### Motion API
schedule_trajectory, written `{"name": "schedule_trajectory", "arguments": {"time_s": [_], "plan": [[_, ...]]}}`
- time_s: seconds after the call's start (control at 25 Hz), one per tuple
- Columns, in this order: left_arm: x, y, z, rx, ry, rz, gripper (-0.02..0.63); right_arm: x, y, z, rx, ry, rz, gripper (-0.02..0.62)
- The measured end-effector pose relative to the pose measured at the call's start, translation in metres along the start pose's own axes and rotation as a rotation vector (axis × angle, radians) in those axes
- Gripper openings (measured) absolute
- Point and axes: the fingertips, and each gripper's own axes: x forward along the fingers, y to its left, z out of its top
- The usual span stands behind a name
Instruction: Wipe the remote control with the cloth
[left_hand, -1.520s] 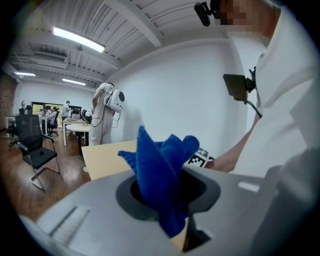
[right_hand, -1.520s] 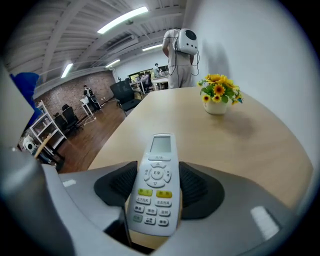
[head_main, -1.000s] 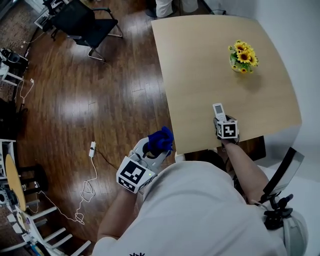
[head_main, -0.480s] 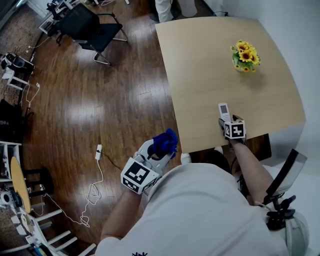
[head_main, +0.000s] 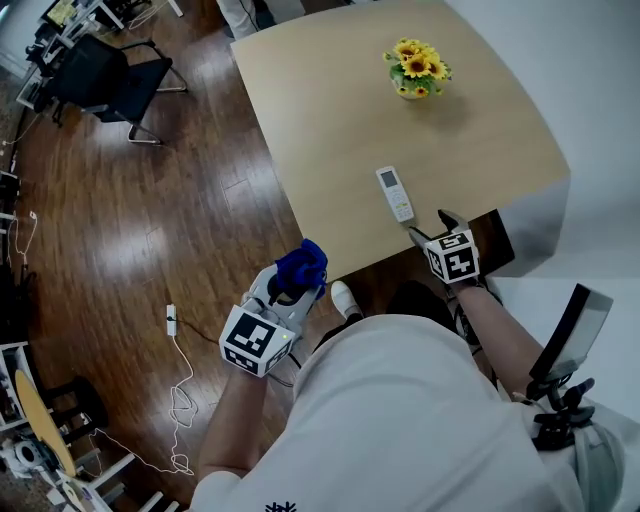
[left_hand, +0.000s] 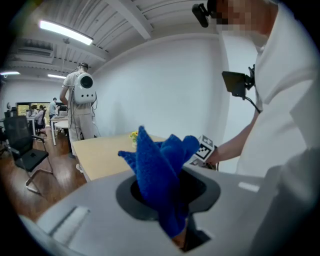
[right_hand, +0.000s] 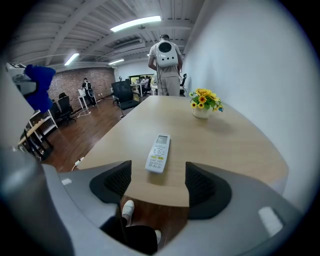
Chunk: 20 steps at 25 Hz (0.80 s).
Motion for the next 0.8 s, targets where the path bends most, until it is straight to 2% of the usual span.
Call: {"name": "schedule_trajectory", "arguments": {"time_s": [0.28, 0.44, 0.64, 0.8], "plan": [[0.009, -0.069, 0.014, -0.010, -0.044, 0.034, 0.109, -0.070, 0.000, -0.041, -0.068, -0.011, 0.046, 0.339], [0.023, -0.157, 0.020, -0.045, -0.041, 0.033, 0.109, -0.148, -0.012, -0.075, -0.124, -0.046, 0.058, 0.339], [0.031, -0.262, 0.027, -0.057, -0.026, 0.043, 0.109, -0.212, -0.018, -0.147, -0.123, -0.025, 0.118, 0.337], [0.015, -0.318, 0.001, -0.087, 0.059, 0.040, 0.109, -0.246, -0.001, -0.188, -0.136, -0.013, 0.179, 0.337]]}}
